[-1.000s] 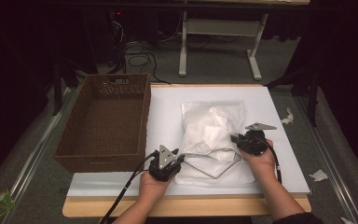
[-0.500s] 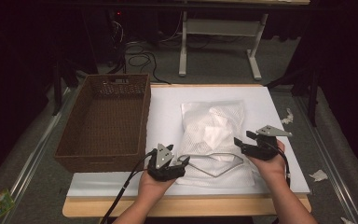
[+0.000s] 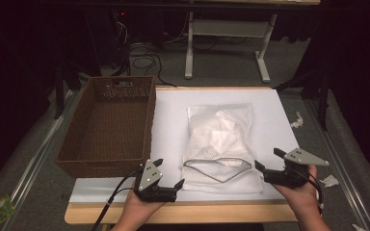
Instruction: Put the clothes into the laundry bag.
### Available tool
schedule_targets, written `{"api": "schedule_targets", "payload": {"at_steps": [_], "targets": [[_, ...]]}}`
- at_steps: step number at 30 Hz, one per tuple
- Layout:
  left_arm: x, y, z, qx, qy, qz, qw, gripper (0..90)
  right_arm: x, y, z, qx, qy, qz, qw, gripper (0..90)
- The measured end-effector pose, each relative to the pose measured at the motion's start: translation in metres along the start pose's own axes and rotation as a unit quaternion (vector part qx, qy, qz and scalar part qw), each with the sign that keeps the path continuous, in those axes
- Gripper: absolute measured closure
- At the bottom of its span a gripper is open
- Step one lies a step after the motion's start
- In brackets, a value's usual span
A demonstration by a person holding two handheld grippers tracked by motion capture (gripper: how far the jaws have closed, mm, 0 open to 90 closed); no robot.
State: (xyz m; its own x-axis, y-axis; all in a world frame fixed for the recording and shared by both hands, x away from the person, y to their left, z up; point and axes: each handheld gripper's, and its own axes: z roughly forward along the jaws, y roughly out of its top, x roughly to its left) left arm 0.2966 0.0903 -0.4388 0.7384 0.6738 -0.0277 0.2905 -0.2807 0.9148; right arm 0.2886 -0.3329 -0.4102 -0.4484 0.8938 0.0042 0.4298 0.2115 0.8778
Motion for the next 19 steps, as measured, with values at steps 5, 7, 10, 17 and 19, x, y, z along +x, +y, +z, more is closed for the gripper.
{"api": "schedule_targets", "payload": {"at_steps": [5,7,10,17,19], "targets": [[0.003,0.006,0.007,-0.017,0.013,-0.01,0.9997,3.7,0.003,-0.007,-0.008,-0.007,-0.005,0.005,1.0,12.4],[0.002,0.006,0.008,-0.017,0.009,-0.009,0.9998,3.7,0.001,-0.006,-0.005,-0.007,-0.007,0.012,0.9999,12.3],[-0.002,0.004,0.01,-0.007,0.002,0.005,1.0,3.7,-0.001,-0.008,-0.003,-0.007,-0.005,0.019,0.9998,12.7],[-0.001,0.003,0.01,-0.005,0.005,0.001,1.0,4.2,-0.005,-0.011,-0.001,0.0,0.002,0.037,0.9993,15.2],[-0.001,0.003,0.01,-0.004,0.006,0.002,1.0,4.4,-0.005,-0.011,-0.001,-0.001,0.003,0.035,0.9994,15.3]]}}
